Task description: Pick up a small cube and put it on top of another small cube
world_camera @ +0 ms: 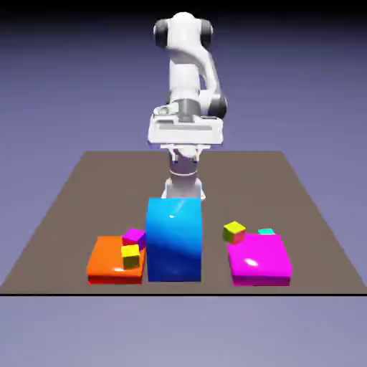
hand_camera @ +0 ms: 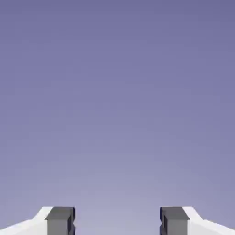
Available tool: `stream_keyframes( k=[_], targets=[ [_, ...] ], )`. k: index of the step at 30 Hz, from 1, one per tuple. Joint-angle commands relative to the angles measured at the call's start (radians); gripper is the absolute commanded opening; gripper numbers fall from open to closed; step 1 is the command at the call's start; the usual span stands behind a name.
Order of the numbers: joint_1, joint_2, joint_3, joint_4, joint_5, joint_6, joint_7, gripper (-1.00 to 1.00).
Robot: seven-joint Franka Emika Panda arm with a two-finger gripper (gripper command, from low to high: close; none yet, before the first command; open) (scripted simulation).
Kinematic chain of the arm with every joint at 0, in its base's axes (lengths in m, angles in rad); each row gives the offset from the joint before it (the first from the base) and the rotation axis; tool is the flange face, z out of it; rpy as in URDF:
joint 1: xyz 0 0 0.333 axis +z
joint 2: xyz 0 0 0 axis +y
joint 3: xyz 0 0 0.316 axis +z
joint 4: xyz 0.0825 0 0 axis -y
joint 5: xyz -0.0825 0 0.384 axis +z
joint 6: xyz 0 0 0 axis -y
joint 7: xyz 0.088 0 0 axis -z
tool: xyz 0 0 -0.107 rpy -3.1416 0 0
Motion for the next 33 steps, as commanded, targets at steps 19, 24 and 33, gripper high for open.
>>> stream_keyframes(
  k=[19, 24, 33],
  targets=[
    [-0.402, -0.036, 0.689, 0.011, -0.369, 0.185, -0.504, 0.00],
    [-0.508, -0.045, 0.870, 0.014, -0.466, 0.234, -0.636, 0.00],
    [-0.699, -0.062, 1.196, 0.020, -0.640, 0.321, -0.875, 0.00]
  ],
)
